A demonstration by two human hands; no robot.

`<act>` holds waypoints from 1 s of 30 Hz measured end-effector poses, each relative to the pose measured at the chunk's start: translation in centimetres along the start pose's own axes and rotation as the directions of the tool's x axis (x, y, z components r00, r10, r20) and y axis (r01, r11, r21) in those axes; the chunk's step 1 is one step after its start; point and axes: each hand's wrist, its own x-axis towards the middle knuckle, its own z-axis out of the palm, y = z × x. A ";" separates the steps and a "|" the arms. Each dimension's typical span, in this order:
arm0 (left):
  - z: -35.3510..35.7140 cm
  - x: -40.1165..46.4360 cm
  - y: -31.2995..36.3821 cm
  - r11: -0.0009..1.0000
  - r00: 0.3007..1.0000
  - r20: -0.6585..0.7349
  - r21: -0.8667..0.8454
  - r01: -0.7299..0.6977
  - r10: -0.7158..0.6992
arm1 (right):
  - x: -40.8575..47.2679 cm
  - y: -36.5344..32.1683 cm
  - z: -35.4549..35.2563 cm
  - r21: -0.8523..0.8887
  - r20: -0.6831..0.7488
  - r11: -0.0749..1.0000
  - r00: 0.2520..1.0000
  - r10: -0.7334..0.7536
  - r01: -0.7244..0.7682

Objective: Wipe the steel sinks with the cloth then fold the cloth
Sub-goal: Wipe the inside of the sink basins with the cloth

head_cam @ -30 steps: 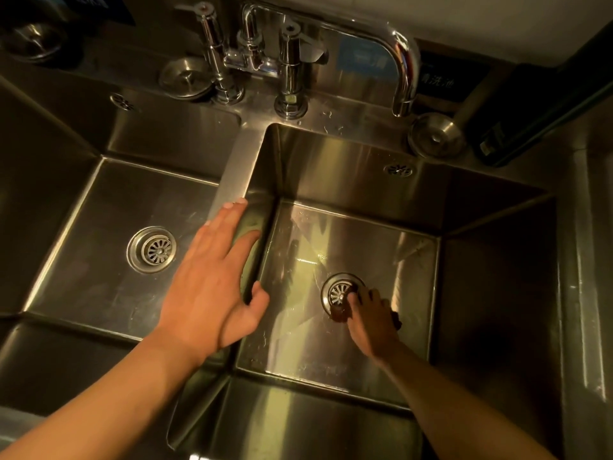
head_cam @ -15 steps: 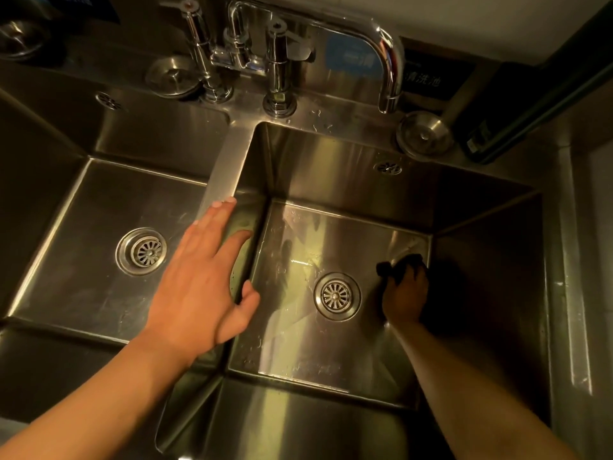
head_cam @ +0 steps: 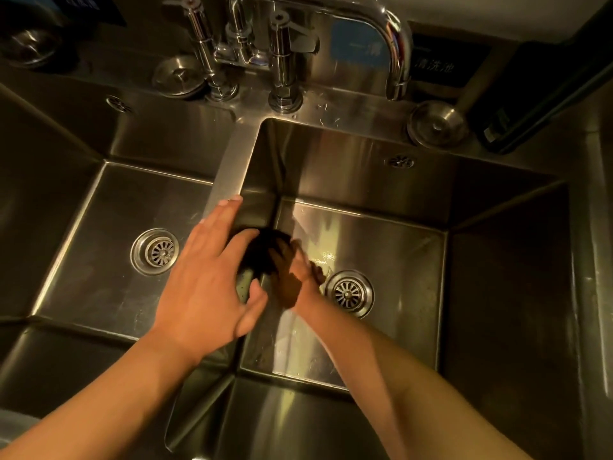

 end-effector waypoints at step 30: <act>-0.3 0.1 0.4 1.000 1.000 -0.014 -0.012 0.008 -0.009 | -1.2 11.2 -8.0 0.042 -0.401 0.881 0.799 0.448 -0.472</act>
